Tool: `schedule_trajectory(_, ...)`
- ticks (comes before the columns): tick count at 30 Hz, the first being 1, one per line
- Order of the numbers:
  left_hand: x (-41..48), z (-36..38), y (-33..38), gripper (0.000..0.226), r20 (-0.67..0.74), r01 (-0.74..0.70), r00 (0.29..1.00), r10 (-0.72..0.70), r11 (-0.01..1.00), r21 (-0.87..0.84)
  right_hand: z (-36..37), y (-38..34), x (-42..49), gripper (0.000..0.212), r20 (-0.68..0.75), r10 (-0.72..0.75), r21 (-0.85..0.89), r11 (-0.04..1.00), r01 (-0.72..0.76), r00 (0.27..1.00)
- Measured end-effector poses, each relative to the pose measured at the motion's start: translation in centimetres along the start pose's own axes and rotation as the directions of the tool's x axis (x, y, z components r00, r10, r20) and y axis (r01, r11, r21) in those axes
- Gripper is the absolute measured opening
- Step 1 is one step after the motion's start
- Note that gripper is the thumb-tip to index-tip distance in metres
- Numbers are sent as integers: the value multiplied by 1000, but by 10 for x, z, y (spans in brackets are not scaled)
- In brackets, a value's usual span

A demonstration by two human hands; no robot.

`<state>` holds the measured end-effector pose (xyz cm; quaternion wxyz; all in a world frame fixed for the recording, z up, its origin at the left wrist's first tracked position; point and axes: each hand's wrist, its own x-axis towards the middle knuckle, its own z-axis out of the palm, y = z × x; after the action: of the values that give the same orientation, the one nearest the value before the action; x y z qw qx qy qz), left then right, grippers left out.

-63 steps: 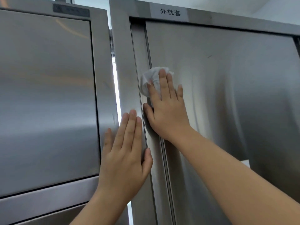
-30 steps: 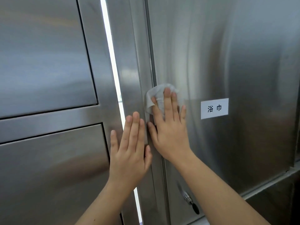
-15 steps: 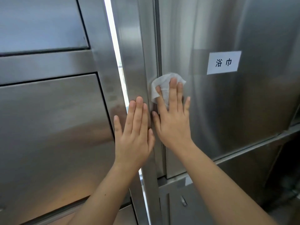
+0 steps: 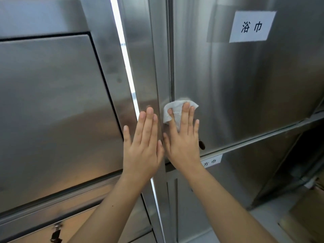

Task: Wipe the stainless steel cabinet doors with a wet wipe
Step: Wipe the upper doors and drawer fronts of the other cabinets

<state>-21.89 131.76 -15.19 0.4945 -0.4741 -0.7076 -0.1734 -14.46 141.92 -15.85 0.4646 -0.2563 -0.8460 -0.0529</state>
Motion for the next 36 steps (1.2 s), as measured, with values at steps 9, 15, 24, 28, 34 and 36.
schedule_trajectory(9,-33,5,5,58,95,-6,995,10,999,-36,31,8,-53,61,101,7,-3,1000,-6,995)
schedule_trajectory(15,-33,2,8,59,125,28,992,-23,999,-42,48,13,-79,60,128,14,43,999,-20,992)
schedule_trajectory(24,-32,0,10,62,148,39,988,-32,998,-45,59,19,-129,49,256,77,132,985,-113,964)
schedule_trajectory(28,-32,1,8,63,146,23,989,-17,999,-36,59,12,-126,52,256,133,154,972,-176,957)
schedule_trajectory(34,-31,2,10,65,152,42,988,-30,997,-71,60,15,-119,53,247,135,178,967,-182,960)
schedule_trajectory(36,-31,1,10,64,151,46,988,-34,996,-78,60,20,-120,52,249,102,143,980,-141,963)
